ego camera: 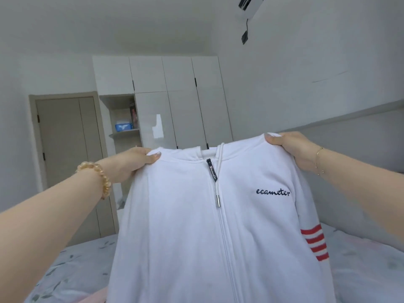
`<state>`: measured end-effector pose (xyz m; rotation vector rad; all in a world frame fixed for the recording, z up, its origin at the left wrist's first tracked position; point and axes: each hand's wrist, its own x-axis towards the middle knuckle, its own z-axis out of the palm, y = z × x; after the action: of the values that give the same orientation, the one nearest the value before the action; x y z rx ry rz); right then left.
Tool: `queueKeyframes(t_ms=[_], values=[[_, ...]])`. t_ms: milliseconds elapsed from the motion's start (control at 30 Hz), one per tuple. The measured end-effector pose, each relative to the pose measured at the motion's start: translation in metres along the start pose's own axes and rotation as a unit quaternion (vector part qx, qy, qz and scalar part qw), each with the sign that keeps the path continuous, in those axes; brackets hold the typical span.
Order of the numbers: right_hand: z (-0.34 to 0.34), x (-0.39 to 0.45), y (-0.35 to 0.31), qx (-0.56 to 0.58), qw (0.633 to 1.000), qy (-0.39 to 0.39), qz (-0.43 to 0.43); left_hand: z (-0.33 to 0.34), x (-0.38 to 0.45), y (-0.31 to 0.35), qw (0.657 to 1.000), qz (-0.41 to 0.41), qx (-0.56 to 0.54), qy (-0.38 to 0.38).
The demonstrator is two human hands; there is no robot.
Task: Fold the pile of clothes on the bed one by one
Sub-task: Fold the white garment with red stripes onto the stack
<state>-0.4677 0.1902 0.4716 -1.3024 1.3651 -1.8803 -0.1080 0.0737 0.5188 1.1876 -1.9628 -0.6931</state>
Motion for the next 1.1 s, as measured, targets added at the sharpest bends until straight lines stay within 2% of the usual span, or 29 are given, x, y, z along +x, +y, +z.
queueKeyframes(t_ms=[100,133,167,200,267,333,433,533,600,733,867,1100], values=[[-0.019,0.025,0.026,-0.032,0.996,0.082,-0.01,0.05,0.044,0.009,0.973,0.026,0.213,0.079],[-0.026,0.036,0.029,-0.045,0.993,0.107,-0.021,0.065,0.062,0.015,0.961,0.03,0.255,0.102],[-0.034,0.047,0.029,-0.052,0.99,0.13,-0.034,0.081,0.079,0.023,0.96,0.027,0.251,0.121],[-0.044,0.06,0.027,-0.053,0.986,0.148,-0.047,0.096,0.096,0.034,0.965,0.029,0.22,0.14],[-0.069,0.081,0.017,-0.044,0.979,0.181,-0.079,0.122,0.13,0.059,0.99,0.021,0.026,0.135],[-0.096,0.096,0.0,-0.047,0.969,0.211,-0.118,0.143,0.157,0.084,0.982,0.039,-0.159,0.097],[-0.12,0.1,-0.028,-0.06,0.954,0.229,-0.184,0.152,0.18,0.109,0.957,0.111,-0.229,0.138],[-0.123,0.091,-0.046,-0.057,0.946,0.205,-0.243,0.151,0.192,0.115,0.945,0.152,-0.249,0.147],[-0.114,0.079,-0.046,-0.078,0.951,0.174,-0.242,0.149,0.197,0.102,0.946,0.159,-0.248,0.135],[-0.072,0.029,-0.018,-0.186,0.963,0.069,-0.181,0.141,0.185,0.025,0.959,0.127,-0.235,0.091],[-0.004,-0.027,0.053,-0.366,0.911,-0.03,-0.189,0.141,0.144,-0.088,0.98,0.038,-0.17,0.098],[0.135,-0.133,0.218,-0.396,0.897,-0.143,-0.135,0.124,0.058,-0.308,0.988,-0.095,-0.093,0.073]])
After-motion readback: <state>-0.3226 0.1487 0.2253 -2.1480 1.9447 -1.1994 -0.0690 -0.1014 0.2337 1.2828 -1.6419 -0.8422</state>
